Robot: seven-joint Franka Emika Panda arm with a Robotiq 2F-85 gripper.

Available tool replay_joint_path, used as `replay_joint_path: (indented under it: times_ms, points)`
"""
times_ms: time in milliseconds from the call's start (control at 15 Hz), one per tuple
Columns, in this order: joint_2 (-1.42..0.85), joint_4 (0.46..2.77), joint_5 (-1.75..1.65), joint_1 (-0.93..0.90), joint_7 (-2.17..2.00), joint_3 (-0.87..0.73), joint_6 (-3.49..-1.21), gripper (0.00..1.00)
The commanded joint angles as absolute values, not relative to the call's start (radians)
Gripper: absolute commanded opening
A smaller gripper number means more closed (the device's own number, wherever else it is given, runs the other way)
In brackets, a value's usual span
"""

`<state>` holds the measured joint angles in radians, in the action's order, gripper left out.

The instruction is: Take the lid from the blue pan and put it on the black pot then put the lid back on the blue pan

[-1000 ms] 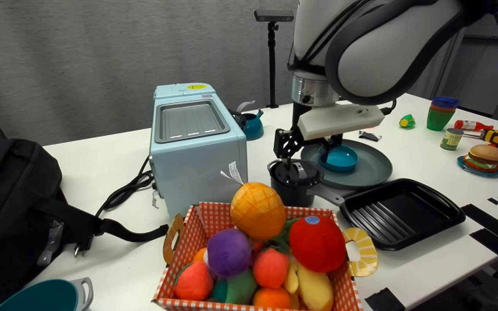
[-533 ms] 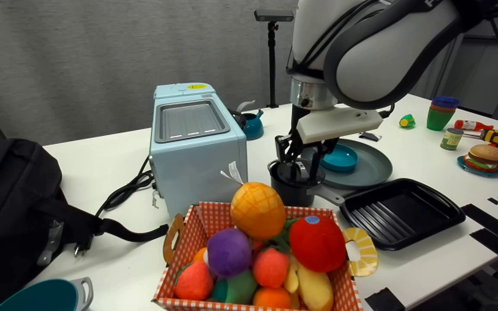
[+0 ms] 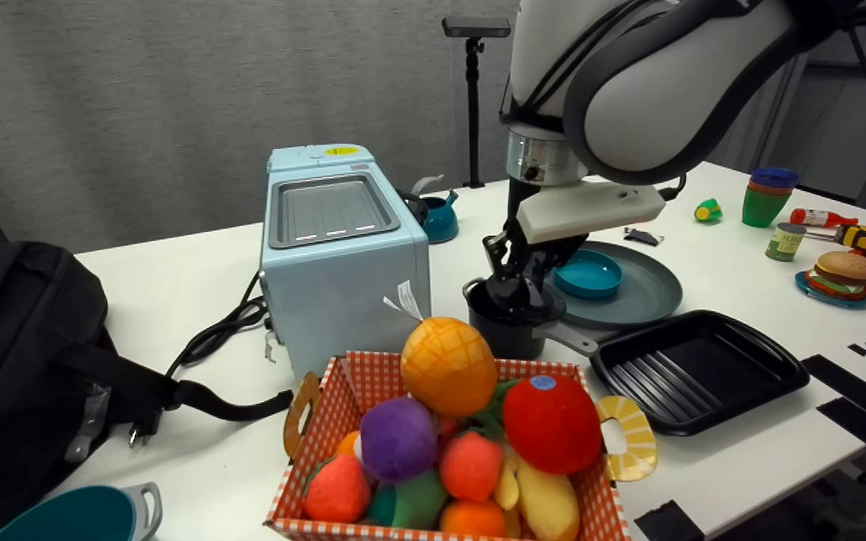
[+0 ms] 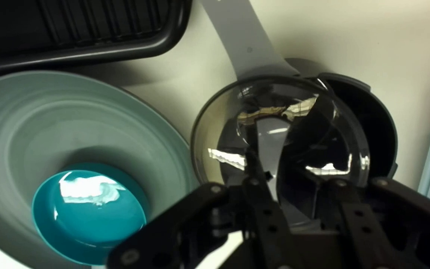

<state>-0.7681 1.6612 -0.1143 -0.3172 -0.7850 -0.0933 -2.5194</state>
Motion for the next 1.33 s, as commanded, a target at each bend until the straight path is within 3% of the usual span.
replay_joint_path:
  times_ms: [0,1267]
  points:
    - [-0.747,1.683,-0.105,-0.297,-0.756,-0.100,-2.540,0.04]
    - [-0.750,1.667,-0.137,-0.191,-0.739,-0.217,-2.554,0.04]
